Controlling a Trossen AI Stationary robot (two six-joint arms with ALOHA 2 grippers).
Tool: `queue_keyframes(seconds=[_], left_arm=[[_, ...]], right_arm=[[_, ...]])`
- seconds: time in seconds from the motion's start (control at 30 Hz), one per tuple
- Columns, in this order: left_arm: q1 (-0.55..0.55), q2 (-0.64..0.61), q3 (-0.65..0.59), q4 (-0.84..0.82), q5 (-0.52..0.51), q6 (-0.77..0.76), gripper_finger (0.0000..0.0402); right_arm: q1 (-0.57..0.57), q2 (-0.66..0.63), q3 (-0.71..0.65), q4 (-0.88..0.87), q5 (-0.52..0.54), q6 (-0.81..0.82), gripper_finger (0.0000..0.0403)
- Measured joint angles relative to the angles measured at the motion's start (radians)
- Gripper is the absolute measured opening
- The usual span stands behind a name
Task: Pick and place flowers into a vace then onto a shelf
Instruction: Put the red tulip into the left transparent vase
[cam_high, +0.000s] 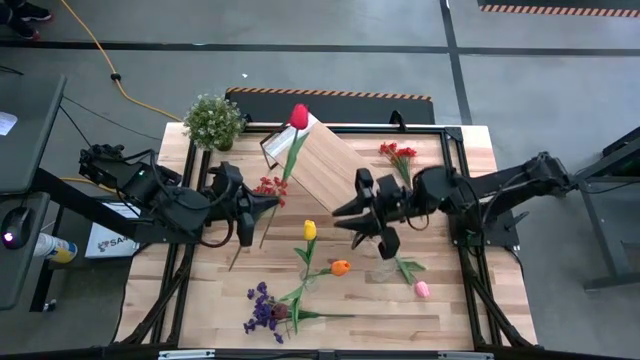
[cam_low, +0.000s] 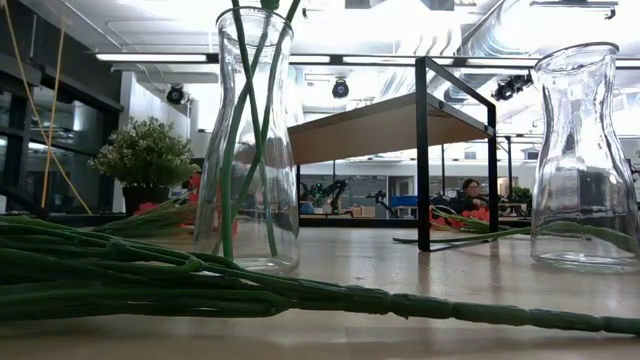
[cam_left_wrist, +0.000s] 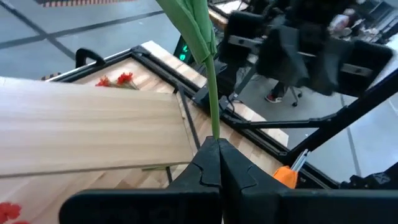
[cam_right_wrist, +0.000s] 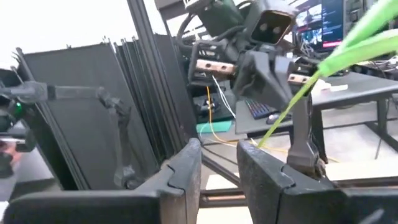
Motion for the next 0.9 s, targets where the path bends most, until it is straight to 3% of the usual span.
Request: queue_keyframes(seconds=[0.27,0.6,0.9], left_arm=[[0.0,0.01,0.0,0.101,0.003,0.114,0.0021],[0.0,0.046,0.0,0.232,0.01,0.23,0.0021],[0.0,0.059,0.0,0.28,0.021,0.247,0.0021]], right_arm=[[-0.098,0.0,0.0,0.042,-0.103,0.059,0.0095],[-0.146,0.0,0.0,0.068,-0.159,0.065,0.0096],[-0.146,0.003,0.0,0.101,-0.165,0.096,0.0176]])
